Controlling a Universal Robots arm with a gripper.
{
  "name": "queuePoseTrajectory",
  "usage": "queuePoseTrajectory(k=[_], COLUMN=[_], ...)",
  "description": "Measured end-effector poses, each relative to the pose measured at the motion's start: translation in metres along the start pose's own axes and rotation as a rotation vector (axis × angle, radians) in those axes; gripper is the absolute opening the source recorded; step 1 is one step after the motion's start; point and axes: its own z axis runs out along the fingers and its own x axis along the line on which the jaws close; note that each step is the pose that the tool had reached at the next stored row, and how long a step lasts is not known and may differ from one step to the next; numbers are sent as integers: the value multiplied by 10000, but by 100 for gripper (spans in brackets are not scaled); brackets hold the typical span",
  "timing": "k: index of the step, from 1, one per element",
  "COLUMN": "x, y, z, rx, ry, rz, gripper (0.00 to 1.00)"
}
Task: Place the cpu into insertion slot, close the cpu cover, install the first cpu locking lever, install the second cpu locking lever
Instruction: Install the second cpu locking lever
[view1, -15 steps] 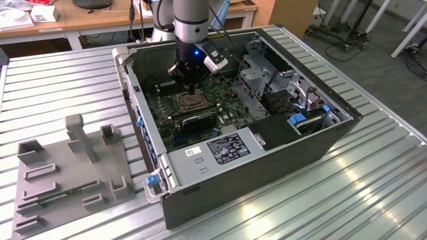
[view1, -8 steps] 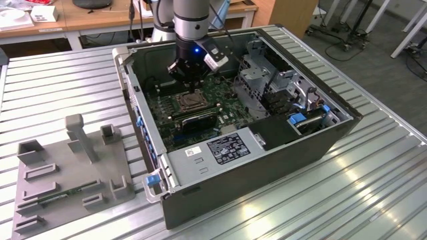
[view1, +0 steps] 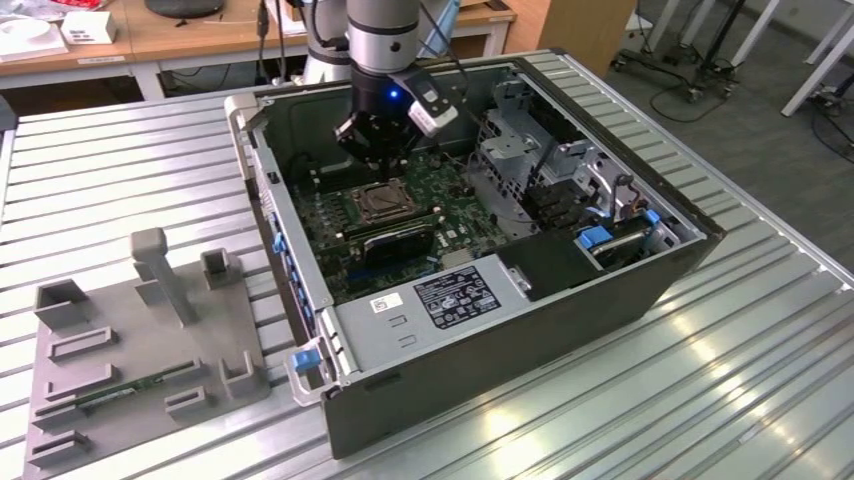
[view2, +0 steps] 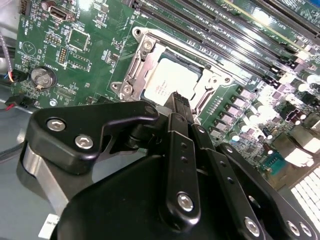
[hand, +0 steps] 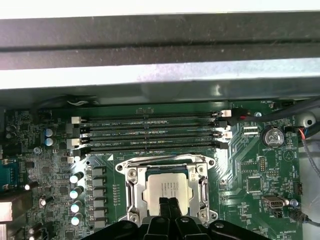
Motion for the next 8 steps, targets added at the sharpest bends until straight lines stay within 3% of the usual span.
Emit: queuePoseTrajectory(k=[8], x=[-1], y=[-7], z=[-3], rx=[2], ry=[1], rz=[-2], gripper=[11])
